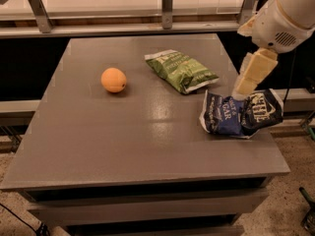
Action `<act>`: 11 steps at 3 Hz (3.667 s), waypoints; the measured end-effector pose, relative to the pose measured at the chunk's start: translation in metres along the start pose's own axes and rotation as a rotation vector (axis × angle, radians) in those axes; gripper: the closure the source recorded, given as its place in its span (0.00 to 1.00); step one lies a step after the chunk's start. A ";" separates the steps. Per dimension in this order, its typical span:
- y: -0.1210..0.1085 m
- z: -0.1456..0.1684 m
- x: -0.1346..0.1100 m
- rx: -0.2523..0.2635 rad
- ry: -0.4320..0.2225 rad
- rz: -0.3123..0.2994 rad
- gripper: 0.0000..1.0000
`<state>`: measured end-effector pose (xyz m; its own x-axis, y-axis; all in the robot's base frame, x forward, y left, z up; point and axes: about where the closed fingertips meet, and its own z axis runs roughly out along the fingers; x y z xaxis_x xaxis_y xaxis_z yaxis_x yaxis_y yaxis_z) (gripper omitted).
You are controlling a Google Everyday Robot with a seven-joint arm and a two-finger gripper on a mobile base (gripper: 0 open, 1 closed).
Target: Pick green jalapeno chip bag
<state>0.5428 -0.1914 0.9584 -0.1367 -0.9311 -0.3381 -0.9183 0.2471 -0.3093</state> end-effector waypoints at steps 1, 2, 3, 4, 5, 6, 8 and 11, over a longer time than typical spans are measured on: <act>-0.029 0.039 -0.004 0.034 -0.073 0.046 0.00; -0.062 0.090 -0.005 0.071 -0.118 0.106 0.00; -0.081 0.132 -0.009 0.066 -0.151 0.155 0.00; -0.083 0.168 -0.022 -0.017 -0.215 0.198 0.18; -0.072 0.186 -0.038 -0.098 -0.227 0.201 0.39; -0.073 0.182 -0.040 -0.098 -0.227 0.201 0.64; -0.074 0.179 -0.041 -0.099 -0.227 0.201 1.00; -0.023 0.063 -0.075 -0.088 -0.373 0.029 1.00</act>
Offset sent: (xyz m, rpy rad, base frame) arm 0.1514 0.0158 -0.1006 0.2070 -0.1013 -0.1520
